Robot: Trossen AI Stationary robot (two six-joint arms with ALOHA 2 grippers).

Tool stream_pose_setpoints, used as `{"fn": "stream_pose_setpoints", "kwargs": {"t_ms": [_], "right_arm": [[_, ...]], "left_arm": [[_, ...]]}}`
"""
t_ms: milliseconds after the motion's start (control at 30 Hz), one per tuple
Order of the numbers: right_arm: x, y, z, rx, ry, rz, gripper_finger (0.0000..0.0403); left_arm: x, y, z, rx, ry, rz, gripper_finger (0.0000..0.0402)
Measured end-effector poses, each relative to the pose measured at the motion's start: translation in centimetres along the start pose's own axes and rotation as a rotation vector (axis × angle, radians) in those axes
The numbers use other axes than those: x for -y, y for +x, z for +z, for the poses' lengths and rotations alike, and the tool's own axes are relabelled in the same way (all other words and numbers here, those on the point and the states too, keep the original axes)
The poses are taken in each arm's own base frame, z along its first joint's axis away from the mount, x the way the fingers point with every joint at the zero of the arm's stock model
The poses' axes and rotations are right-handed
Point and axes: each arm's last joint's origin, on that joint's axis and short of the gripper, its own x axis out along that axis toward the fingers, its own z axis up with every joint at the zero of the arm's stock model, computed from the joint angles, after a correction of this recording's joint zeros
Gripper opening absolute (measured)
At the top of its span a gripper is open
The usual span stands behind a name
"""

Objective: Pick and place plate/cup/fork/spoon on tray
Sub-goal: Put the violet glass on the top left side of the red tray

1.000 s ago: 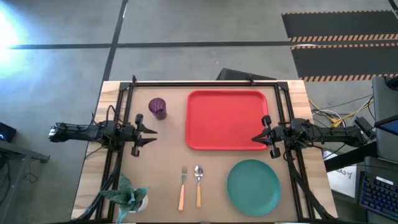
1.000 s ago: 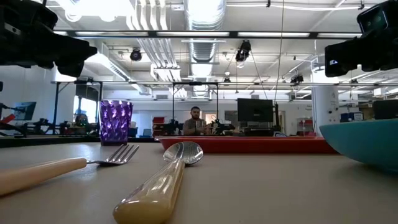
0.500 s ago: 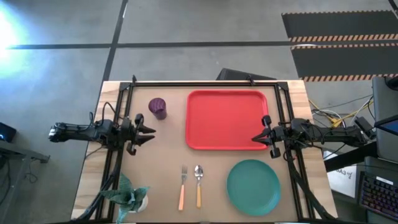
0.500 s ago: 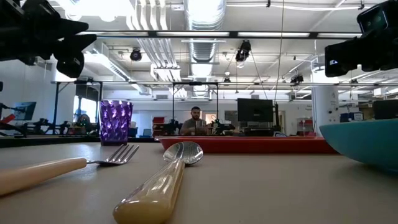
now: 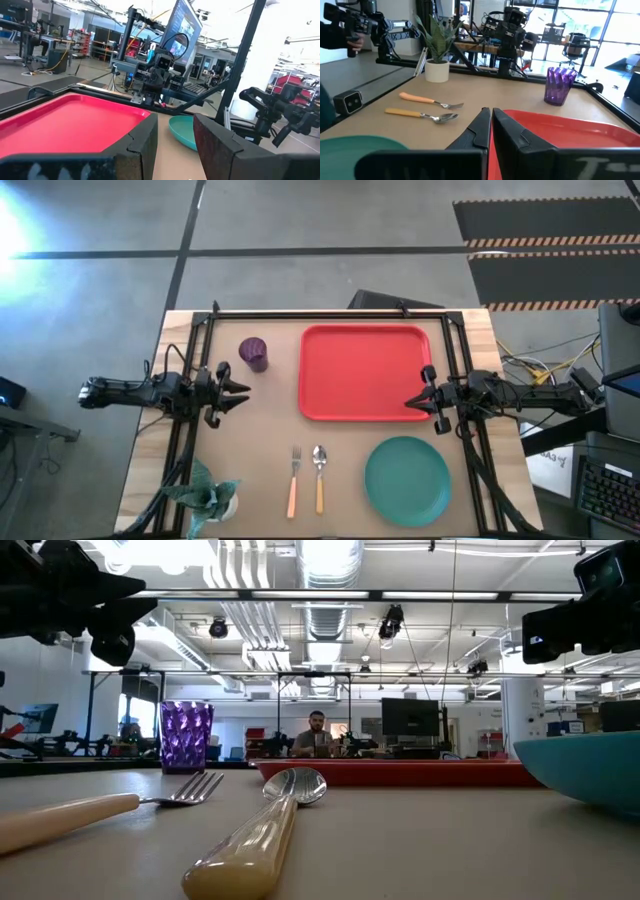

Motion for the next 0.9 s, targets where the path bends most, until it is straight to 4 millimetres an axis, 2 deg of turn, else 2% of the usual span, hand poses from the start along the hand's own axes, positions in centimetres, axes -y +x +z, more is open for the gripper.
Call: {"fn": "stream_pose_setpoints", "kwargs": {"t_ms": [900], "right_arm": [[0.00, 0.00, 0.00, 0.000, 0.000, 0.000, 0.0009]], "left_arm": [[0.01, 0.00, 0.27, 0.031, -0.008, 0.012, 0.0109]]}}
